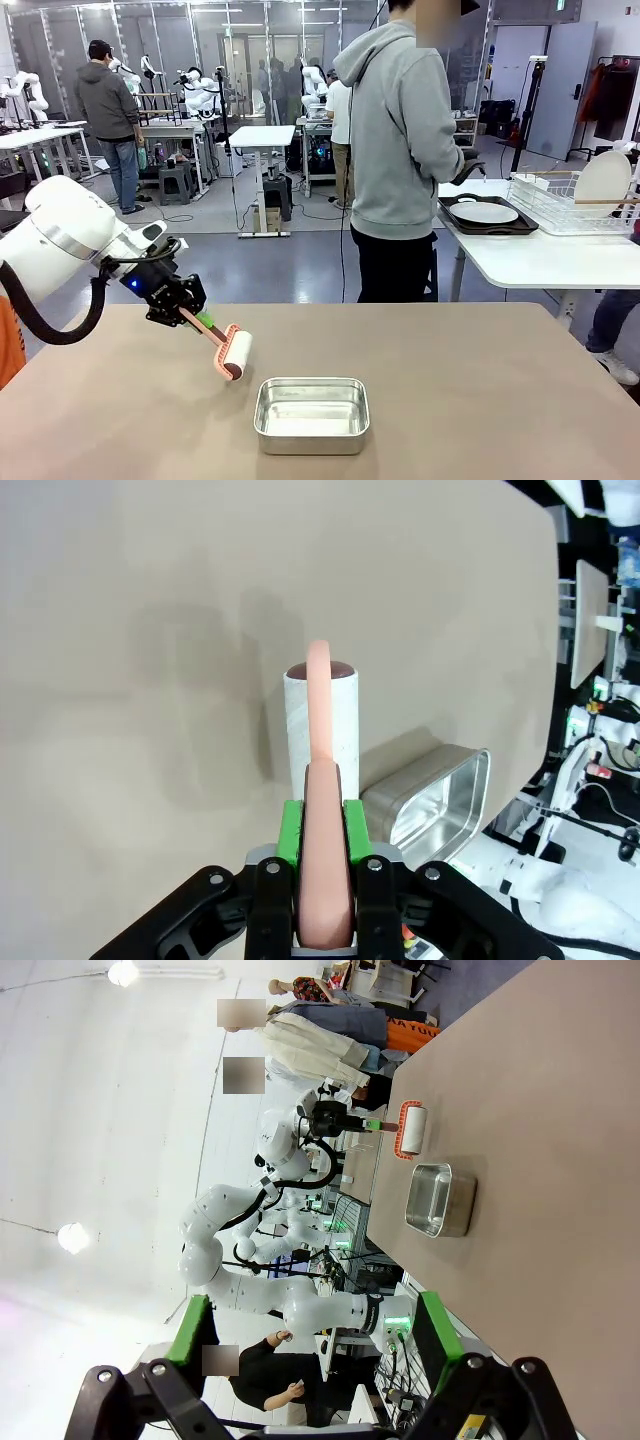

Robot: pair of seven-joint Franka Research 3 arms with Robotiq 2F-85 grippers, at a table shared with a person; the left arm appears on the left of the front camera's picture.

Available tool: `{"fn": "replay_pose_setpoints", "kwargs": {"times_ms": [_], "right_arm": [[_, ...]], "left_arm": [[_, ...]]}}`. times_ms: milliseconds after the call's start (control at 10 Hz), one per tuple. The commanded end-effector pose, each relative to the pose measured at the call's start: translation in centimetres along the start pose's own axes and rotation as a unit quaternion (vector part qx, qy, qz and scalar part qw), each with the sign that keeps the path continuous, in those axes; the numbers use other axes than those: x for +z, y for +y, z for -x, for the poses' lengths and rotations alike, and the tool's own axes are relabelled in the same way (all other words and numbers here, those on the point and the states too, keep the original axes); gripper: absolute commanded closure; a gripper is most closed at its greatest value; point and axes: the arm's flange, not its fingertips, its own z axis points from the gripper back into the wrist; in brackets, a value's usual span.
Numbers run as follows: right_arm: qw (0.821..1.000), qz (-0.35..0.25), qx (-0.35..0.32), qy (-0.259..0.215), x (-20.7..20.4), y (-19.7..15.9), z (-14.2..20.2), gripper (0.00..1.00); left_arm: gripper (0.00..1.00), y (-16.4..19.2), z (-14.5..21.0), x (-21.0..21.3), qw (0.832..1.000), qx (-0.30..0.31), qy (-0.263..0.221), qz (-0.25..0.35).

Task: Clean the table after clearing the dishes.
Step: When the right (or left) Handle tray is removed, use the right hand (or left hand) to clean the right (or left) side of the table with the Lint Roller.

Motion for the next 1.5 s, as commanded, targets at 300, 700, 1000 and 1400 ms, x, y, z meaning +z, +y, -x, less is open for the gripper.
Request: {"fn": "replay_pose_setpoints", "kwargs": {"times_ms": [300, 700, 1000, 1400], "right_arm": [[1.000, 0.000, -0.002, 0.000, 0.0, 0.4, 0.1, 0.00], [1.000, 0.000, -0.002, 0.000, 0.0, 0.4, 0.1, 0.00], [1.000, 0.000, -0.002, 0.000, 0.0, 0.4, 0.1, 0.00], [1.000, 0.000, -0.002, 0.000, 0.0, 0.4, 0.1, 0.00]], "left_arm": [[0.80, 4.0, -0.4, -1.1, 0.999, 0.003, 0.008, 0.041], [0.80, 9.5, 0.4, 0.8, 0.999, 0.005, -0.004, 0.038], [0.80, 13.8, 1.6, 3.6, 0.999, 0.021, -0.024, -0.032], [0.80, 18.6, 3.2, 8.5, 0.988, 0.054, -0.066, -0.131]]}}
